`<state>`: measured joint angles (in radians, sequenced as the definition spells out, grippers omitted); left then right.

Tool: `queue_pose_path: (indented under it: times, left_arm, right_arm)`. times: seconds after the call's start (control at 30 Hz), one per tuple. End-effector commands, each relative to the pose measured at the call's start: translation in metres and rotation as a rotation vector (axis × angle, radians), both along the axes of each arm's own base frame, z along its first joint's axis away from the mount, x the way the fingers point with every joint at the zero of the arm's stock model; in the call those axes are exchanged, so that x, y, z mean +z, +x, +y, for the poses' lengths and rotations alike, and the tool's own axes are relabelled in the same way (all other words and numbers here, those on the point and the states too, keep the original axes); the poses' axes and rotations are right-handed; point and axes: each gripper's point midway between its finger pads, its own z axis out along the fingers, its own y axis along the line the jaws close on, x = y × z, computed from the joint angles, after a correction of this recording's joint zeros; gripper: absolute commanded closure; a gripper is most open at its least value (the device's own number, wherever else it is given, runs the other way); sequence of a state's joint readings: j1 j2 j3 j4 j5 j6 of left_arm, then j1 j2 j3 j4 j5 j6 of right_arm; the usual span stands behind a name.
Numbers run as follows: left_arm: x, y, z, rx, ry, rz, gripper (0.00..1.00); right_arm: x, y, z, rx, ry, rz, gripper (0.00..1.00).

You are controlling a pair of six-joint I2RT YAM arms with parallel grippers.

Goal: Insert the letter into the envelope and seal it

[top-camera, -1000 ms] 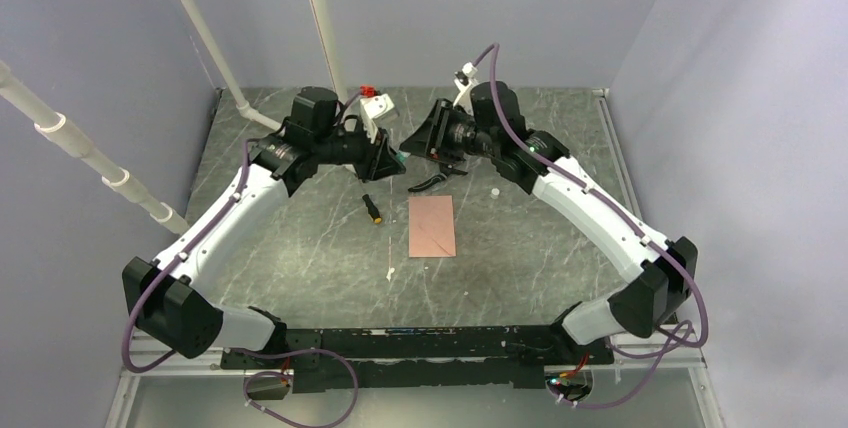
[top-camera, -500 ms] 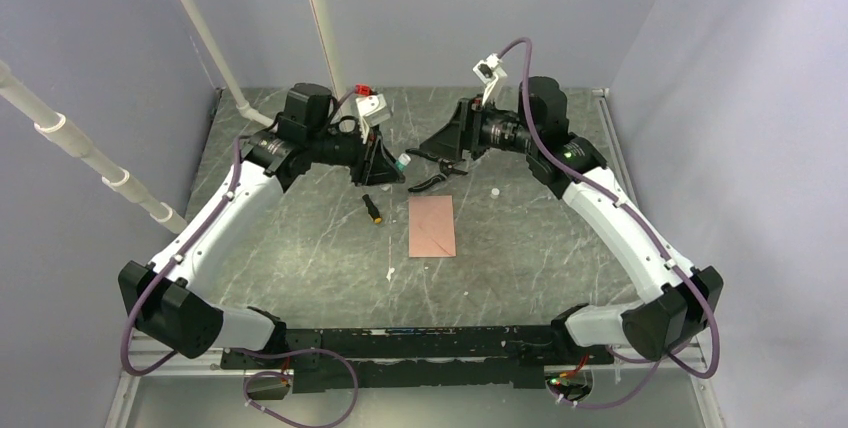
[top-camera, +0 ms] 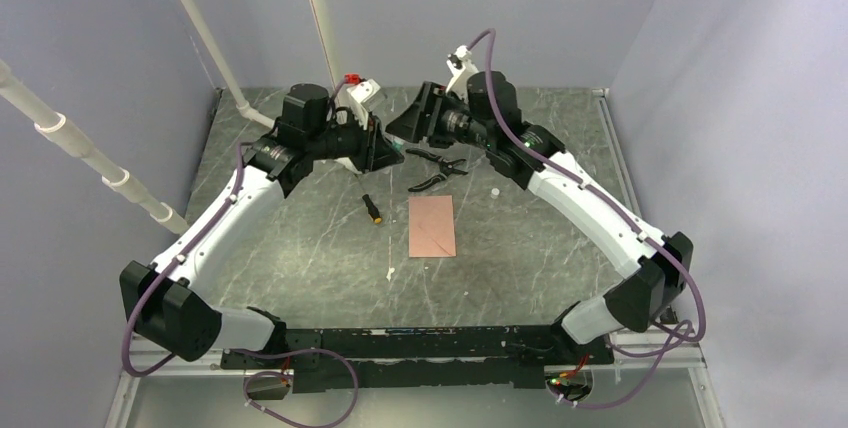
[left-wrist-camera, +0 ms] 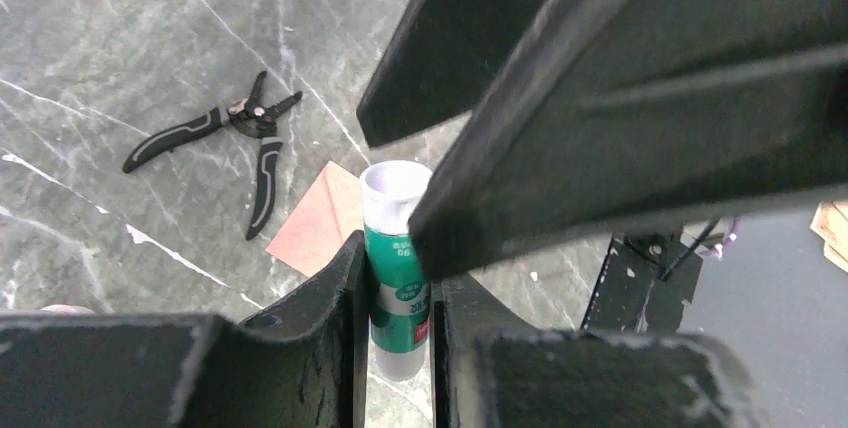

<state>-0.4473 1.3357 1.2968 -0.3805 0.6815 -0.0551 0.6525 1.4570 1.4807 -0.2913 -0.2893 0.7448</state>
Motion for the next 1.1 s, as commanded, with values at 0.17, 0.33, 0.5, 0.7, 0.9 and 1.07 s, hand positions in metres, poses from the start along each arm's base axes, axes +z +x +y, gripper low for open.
queue_pose_path:
  times: [0.17,0.33,0.5,0.7,0.9,1.07]
  left_arm:
    - [0.033,0.007,0.002,0.079,-0.090,-0.065,0.98]
    - [0.037,0.006,0.002,0.087,-0.106,-0.068,0.98]
    - [0.040,0.005,0.002,0.085,-0.117,-0.071,0.98]
    - [0.044,-0.002,0.000,0.054,-0.128,-0.075,0.97]
    - [0.060,-0.032,-0.008,-0.113,-0.167,-0.077,0.98]
    - [0.079,-0.071,-0.015,-0.336,-0.236,-0.069,0.98]
  right_arm:
    - [0.016,0.011,0.002,-0.114,-0.063,-0.055,0.59]
    - [0.015,0.008,0.004,-0.088,-0.067,-0.062,0.62]
    - [0.012,0.006,0.004,-0.076,-0.074,-0.056,0.55]
    - [0.016,0.003,0.006,-0.047,-0.049,-0.093,0.84]
    - [0.052,-0.035,0.005,0.257,0.059,-0.330,1.00]
    - [0.083,-0.089,-0.024,0.589,0.146,-0.624,1.00]
